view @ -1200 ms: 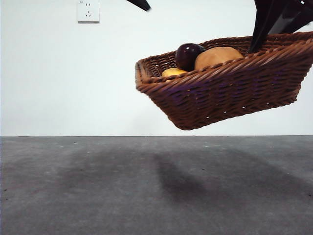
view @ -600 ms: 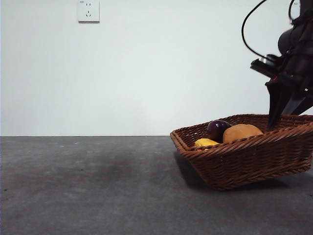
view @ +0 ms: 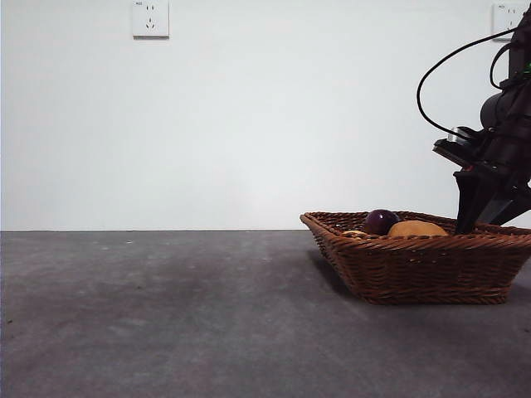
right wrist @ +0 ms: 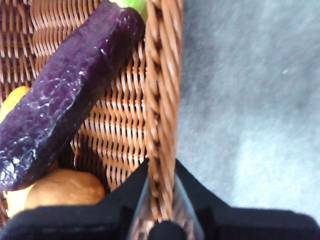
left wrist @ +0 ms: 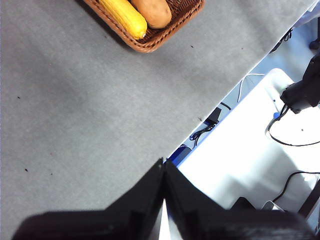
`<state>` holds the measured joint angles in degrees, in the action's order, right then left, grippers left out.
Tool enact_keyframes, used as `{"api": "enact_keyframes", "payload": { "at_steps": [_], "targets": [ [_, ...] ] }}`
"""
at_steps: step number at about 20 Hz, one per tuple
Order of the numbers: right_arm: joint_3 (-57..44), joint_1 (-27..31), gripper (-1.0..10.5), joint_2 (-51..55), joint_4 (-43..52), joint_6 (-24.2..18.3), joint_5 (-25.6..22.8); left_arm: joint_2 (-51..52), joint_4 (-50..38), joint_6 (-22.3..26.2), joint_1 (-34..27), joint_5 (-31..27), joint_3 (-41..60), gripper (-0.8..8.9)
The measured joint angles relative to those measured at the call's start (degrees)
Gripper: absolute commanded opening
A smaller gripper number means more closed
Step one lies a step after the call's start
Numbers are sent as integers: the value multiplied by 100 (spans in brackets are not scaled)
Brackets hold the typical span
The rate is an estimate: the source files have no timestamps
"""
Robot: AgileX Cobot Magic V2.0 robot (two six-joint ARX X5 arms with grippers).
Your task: Help me put the vegetables on the table into the basket
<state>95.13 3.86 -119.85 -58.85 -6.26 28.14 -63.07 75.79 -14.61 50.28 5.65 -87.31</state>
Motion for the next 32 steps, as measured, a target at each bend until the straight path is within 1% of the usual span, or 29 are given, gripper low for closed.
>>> {"api": "enact_keyframes", "payload": {
  "at_steps": [5, 6, 7, 9, 10, 11, 13, 15, 16, 19, 20, 21, 22, 23, 24, 28, 30, 32],
  "targets": [
    [0, 66, -11, -4, 188, 74, 31, -2, 0, -2, 2, -77, 0, -8],
    [0, 68, 13, -7, 188, 70, 42, -2, 0, -2, 2, -77, 0, -8],
    [2, 70, 95, -9, 188, 70, 44, -2, 0, -2, 2, -77, 0, -8],
    [0, 68, 432, -11, 280, 70, 17, -2, 0, 0, 2, -77, 0, -8],
    [9, 81, 507, -17, 354, 70, -11, -2, 0, 2, 2, -77, 0, -8],
    [11, 98, 513, -17, 337, 98, -116, -2, 0, 24, 2, -77, 0, -8],
    [11, 105, 509, -4, 251, 162, -317, -2, 0, 129, 2, -96, 0, -8],
    [11, 109, 504, 221, -31, 173, -380, -2, 0, 308, 2, -107, 0, -8],
    [11, 107, 504, 490, -184, 175, -389, -2, 0, 396, 2, -203, 0, -9],
    [11, 103, 490, 1694, -710, 177, -476, -2, -2, 752, 2, -732, 0, -9],
    [11, 87, 407, 2149, -855, 188, -599, -7, 0, 876, 2, -831, 0, -9],
    [11, 74, 301, 2638, -970, 236, -776, -17, 0, 990, 4, -850, 0, -9],
    [11, 68, 190, 3075, -1043, 291, -892, -33, -2, 1071, 2, -852, 0, -9],
    [11, 66, 46, 3543, -1110, 345, -957, -52, -15, 1134, 2, -852, 0, -9],
    [13, 66, -14, 4022, -1196, 376, -1003, -70, -76, 1198, 4, -852, 0, -9],
    [52, 66, -7, 5702, -1504, 415, -1045, -72, -356, 1314, 4, -852, 0, -8],
    [55, 66, 1, 6266, -1827, 415, -1207, -72, -472, 1316, 4, -852, 0, -8],
    [59, 66, 1, 6647, -1871, 433, -1296, -72, -568, 1314, 2, -852, 0, -8]
  ]
}}
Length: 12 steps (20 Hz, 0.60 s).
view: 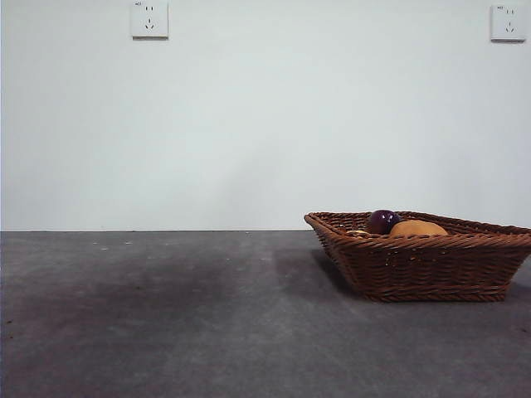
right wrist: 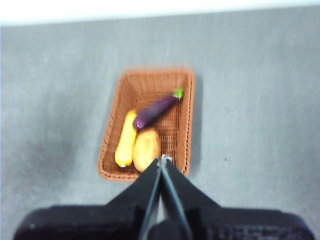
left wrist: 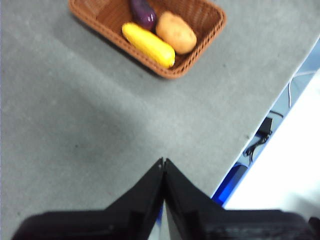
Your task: Help me put the vegetables on the table into the basket
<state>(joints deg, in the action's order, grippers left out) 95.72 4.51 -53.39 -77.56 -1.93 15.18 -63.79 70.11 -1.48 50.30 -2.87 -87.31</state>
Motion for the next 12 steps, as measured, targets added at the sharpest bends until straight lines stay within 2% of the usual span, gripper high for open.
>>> {"api": "enact_keyframes", "payload": {
  "at_steps": [5, 12],
  "targets": [
    [2, 0, 1, 118, 0, 4, -22, 0, 59, 2, 2, 0, 0, -8],
    [2, 0, 1, -442, 0, 4, -26, -39, -164, 28, 0, -2, 0, -3]
  ]
}}
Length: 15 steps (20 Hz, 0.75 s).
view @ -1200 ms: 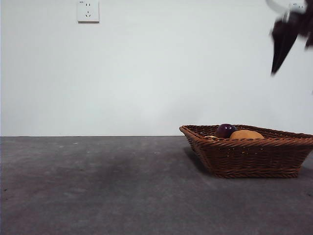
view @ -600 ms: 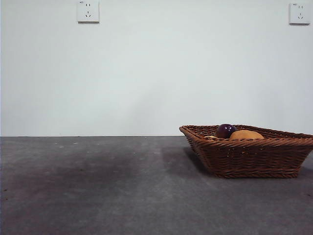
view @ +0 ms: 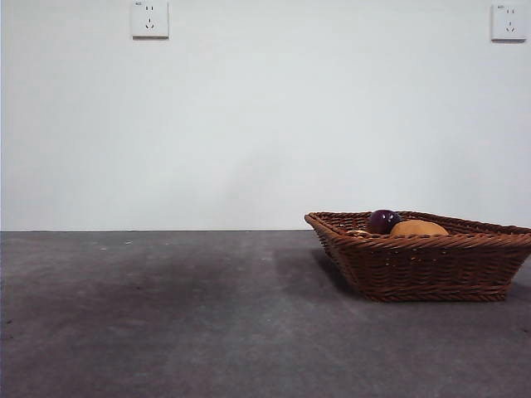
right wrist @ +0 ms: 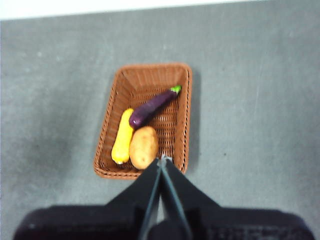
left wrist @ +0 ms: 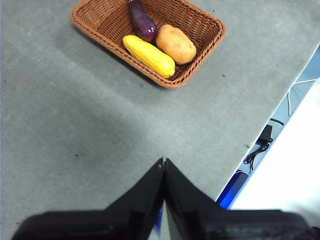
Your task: Help me put the vegetables on the table into the basket
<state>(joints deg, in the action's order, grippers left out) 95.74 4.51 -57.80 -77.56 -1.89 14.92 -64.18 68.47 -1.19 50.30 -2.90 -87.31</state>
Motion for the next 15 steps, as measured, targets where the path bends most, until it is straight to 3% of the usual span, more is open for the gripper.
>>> {"api": "enact_keyframes", "payload": {
  "at_steps": [3, 7, 11, 12, 15],
  "targets": [
    [0, 0, 1, -483, 0, 0, -4, 28, 767, 166, -48, -363, -37, -3],
    [0, 0, 1, -1117, 2, 0, -15, 568, 756, 162, -341, -1010, 133, -3],
    [0, 0, 1, -1788, 444, 0, -20, 1512, 398, 308, -1314, -1589, 1585, -3],
    [0, 0, 1, -1915, 555, 0, -20, 1838, -96, 380, -1668, -1394, 2175, -3],
    [0, 0, 1, -2267, 1143, 0, -20, 3204, -2669, 949, -2896, 302, 4411, -3]
  ]
}}
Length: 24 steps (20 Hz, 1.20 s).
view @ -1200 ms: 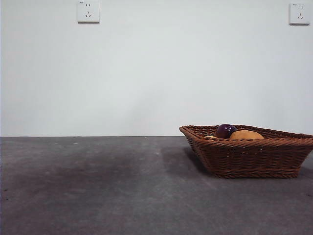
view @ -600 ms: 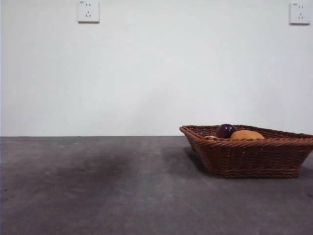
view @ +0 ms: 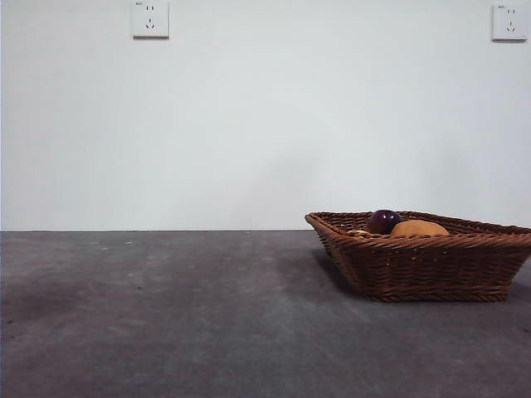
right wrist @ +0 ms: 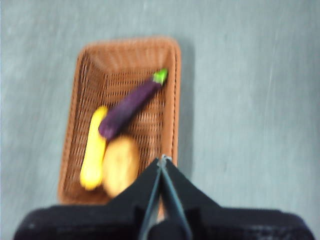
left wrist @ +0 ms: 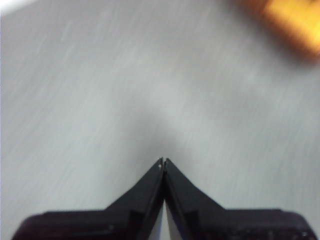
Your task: Help me put the vegetables on the table into the basket
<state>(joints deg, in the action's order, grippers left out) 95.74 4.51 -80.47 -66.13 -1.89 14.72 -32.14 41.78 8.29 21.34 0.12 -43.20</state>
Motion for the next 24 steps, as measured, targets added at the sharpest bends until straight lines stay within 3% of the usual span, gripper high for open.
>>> {"api": "enact_keyframes", "payload": {
  "at_steps": [2, 4, 7, 11, 16, 19, 24],
  "targets": [
    [0, 0, 1, -197, 511, -2, 0, 872, -1668, 321, -721, 1056, 1329, -3],
    [0, 0, 1, -374, 1003, 0, 0, 1539, -2684, 363, -1300, 1300, 2229, -3],
    [0, 0, 1, -507, 1716, 0, 0, 2041, -2938, 293, -1884, 1106, 3032, -3],
    [0, 0, 1, -535, 2258, -2, -2, 2330, -3237, 149, -1958, 933, 3593, -3],
    [0, 0, 1, -540, 2299, -2, -2, 2715, -3718, -275, -1971, 726, 4153, -3],
    [0, 0, 1, -542, 2299, -2, -2, 2946, -3246, -542, -1978, 623, 4216, -3],
    [0, 0, 1, -542, 2299, -2, -2, 3182, -3222, -595, -1982, 387, 4216, -3]
  ]
}}
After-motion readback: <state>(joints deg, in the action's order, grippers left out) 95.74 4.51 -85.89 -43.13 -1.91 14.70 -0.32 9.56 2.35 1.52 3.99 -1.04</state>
